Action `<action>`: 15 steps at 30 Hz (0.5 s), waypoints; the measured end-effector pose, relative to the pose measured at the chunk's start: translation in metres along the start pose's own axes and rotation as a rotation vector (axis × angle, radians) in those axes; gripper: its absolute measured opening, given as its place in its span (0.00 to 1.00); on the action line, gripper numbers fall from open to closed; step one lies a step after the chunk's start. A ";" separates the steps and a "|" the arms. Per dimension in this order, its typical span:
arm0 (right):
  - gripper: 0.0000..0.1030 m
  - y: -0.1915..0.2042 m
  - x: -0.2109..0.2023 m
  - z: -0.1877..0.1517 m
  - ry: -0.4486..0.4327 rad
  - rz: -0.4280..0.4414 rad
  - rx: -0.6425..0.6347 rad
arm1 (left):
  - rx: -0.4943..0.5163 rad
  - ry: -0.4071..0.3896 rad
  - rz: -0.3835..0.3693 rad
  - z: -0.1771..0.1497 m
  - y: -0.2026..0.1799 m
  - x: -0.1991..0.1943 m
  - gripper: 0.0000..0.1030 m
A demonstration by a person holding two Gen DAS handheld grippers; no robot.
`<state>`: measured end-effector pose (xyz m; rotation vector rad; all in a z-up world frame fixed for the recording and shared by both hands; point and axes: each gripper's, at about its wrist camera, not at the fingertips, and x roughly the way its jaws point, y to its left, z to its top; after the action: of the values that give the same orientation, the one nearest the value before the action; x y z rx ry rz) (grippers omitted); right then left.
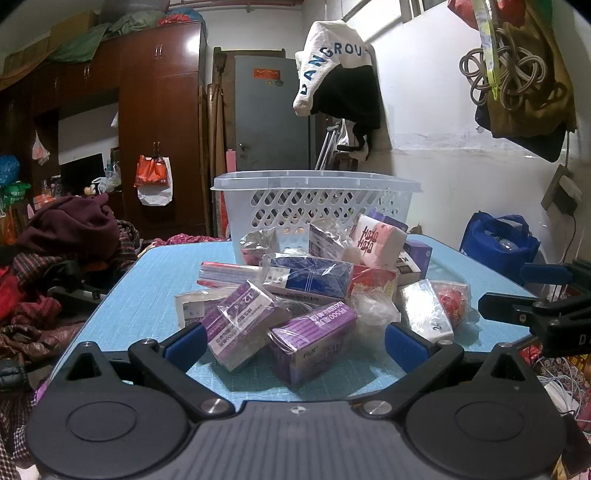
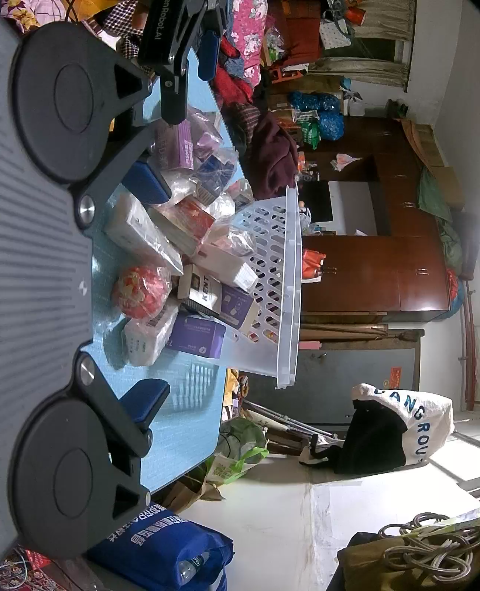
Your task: Organize objects
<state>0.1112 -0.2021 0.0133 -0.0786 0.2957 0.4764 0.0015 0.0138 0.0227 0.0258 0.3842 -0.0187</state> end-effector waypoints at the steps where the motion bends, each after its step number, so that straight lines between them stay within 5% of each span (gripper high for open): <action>1: 1.00 0.000 0.000 0.000 0.000 -0.001 0.000 | 0.000 0.000 0.000 0.000 0.000 0.000 1.00; 15: 1.00 -0.002 0.000 0.000 0.001 -0.002 0.002 | 0.002 0.001 -0.003 -0.001 0.000 0.000 1.00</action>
<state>0.1122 -0.2035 0.0127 -0.0771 0.2972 0.4745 0.0011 0.0138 0.0222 0.0271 0.3856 -0.0222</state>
